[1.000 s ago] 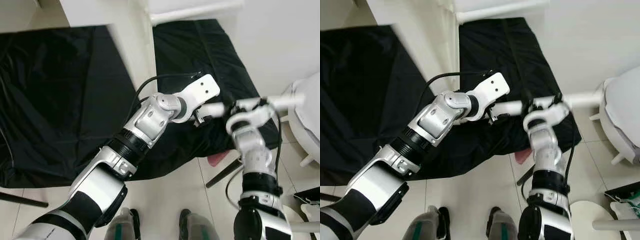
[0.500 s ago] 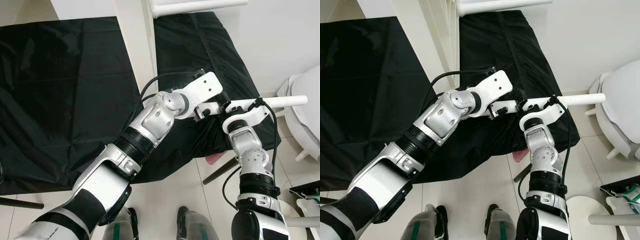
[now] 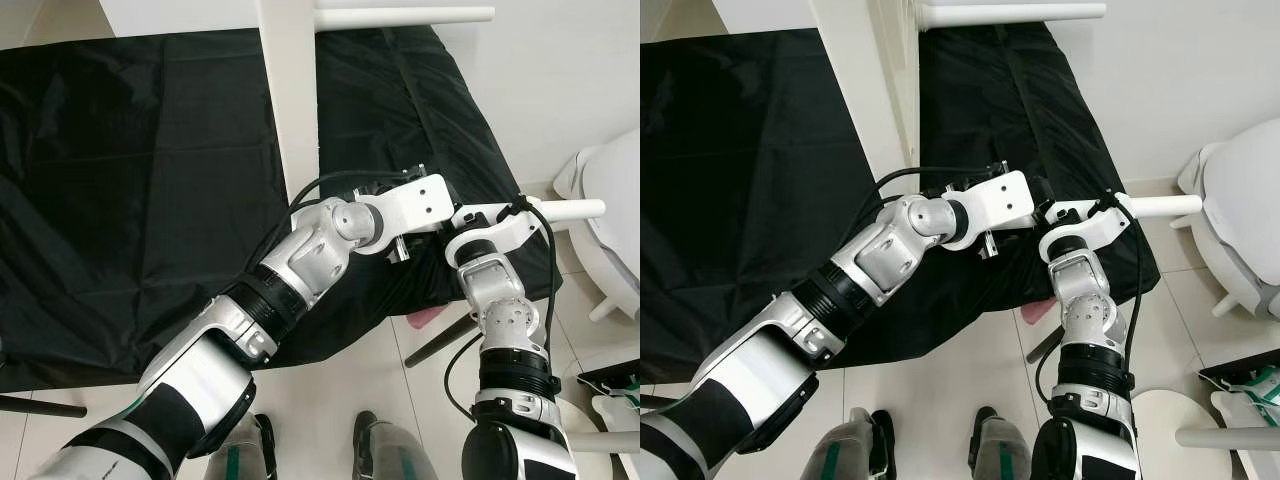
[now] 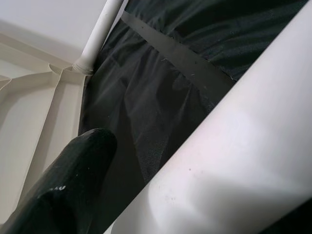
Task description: Building children table
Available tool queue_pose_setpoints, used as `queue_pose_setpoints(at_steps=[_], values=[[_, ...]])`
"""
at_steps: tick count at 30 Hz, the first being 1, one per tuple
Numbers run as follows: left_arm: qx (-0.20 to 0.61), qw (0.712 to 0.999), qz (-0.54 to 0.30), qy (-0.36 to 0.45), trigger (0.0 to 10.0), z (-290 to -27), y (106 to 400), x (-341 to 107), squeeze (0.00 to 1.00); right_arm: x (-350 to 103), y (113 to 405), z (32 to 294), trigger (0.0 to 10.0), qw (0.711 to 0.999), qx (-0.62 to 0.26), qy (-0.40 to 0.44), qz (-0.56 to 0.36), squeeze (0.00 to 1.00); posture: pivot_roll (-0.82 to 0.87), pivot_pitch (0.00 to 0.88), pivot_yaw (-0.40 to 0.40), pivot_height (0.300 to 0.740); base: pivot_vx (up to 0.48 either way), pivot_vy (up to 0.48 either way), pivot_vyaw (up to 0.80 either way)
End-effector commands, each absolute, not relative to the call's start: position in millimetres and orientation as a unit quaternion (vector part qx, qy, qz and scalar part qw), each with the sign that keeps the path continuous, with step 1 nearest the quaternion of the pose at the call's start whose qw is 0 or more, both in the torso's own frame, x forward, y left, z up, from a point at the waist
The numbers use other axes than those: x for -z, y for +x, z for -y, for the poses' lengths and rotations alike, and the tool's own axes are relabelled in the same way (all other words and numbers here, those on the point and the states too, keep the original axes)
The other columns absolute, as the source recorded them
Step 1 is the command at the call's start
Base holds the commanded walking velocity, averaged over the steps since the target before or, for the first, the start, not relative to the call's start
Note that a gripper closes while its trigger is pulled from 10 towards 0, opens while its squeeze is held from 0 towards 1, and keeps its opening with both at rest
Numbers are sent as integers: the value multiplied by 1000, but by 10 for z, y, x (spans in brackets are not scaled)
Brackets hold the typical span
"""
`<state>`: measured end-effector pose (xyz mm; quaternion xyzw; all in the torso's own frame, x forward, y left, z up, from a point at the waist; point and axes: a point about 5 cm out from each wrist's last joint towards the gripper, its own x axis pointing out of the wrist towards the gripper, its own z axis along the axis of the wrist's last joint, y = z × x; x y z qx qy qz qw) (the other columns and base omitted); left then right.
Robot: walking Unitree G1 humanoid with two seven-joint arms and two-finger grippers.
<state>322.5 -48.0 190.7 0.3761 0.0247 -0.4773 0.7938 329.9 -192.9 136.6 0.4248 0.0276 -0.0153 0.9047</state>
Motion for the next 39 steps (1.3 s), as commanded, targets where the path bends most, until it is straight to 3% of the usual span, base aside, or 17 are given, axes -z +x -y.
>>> queue_pose_setpoints(at_steps=[1,18,29,39], values=[[444,795,-38,413,10000,538,3250,-1705,0,-1060,3151,1764,10000,888,23,443,-118,0,8,150,50,740,0,0,0],[329,844,-31,422,10000,514,3532,-1767,0,-1222,2607,1547,10000,869,-59,475,-121,0,-47,147,47,740,0,0,0],[308,862,-7,403,10000,485,3679,-2025,0,-1365,2138,1677,10000,889,-140,427,-88,0,-61,141,48,740,0,0,0],[347,869,-2,353,10000,473,3670,-2088,0,-1728,2285,1728,10000,920,-170,353,-2,0,-62,132,52,740,0,0,0]])
